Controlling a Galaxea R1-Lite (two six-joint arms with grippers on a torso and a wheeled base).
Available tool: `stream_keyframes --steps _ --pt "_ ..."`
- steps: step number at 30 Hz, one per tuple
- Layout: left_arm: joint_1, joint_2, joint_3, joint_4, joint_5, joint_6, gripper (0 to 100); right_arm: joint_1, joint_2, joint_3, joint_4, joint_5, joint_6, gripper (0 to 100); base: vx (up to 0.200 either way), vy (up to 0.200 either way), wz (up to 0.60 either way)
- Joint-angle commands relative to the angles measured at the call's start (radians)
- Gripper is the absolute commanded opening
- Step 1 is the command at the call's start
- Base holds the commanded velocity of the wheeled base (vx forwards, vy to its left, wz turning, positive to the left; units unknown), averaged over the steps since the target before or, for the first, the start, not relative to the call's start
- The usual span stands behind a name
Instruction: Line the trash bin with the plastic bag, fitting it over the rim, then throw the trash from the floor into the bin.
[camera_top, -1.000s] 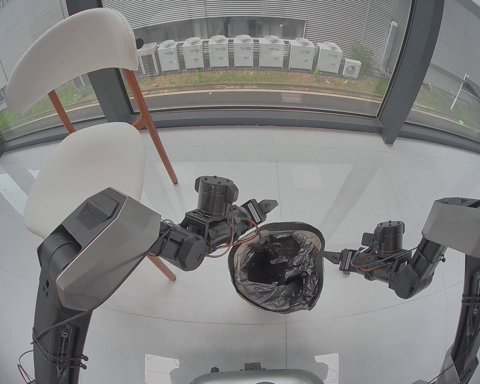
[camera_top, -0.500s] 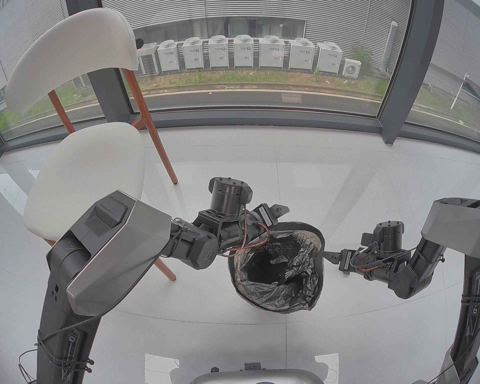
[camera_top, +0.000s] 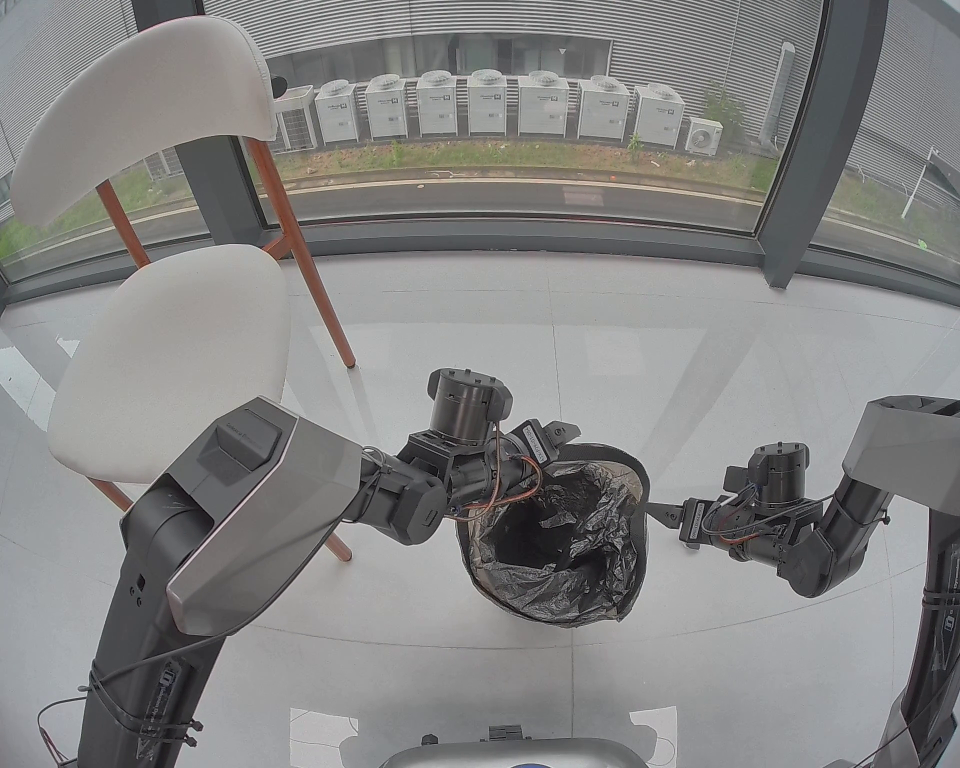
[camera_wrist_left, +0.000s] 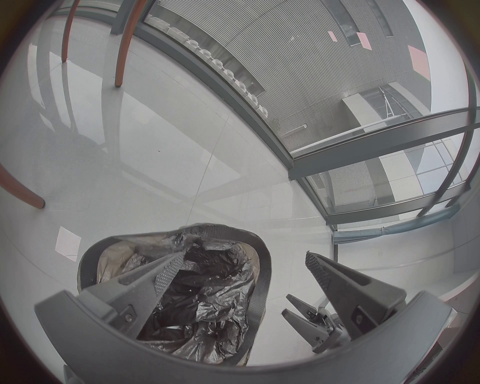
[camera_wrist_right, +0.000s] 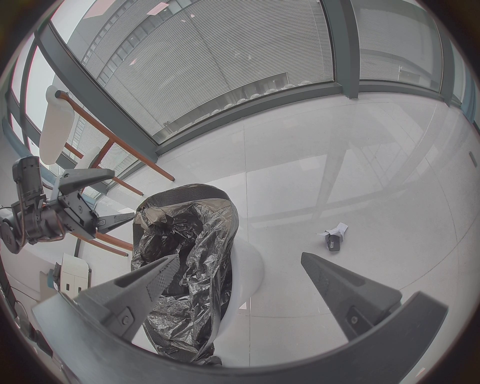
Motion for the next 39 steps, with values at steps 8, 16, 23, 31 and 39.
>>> stream_keyframes --steps 8,16,23,31,39 --pt "0.008 0.144 -0.215 0.005 0.005 -0.007 100 0.001 -0.007 0.014 0.0 -0.001 -0.001 100 0.0 0.0 0.0" --pt "0.03 0.162 -0.236 0.001 0.031 0.001 100 0.0 -0.016 0.017 0.0 -0.001 0.001 100 0.0 0.0 0.0" --pt "0.066 0.171 -0.25 -0.006 0.057 -0.002 100 0.003 -0.033 0.037 0.0 -0.001 -0.001 100 0.0 0.0 0.0" --pt "0.066 0.027 -0.232 -0.039 0.071 -0.073 100 0.008 -0.046 0.118 -0.122 -0.004 -0.001 100 0.0 0.0 0.0" --pt "0.1 -0.505 0.354 -0.044 0.063 -0.011 100 -0.012 -0.205 0.277 -0.157 0.01 0.014 100 0.0 0.0 0.0"
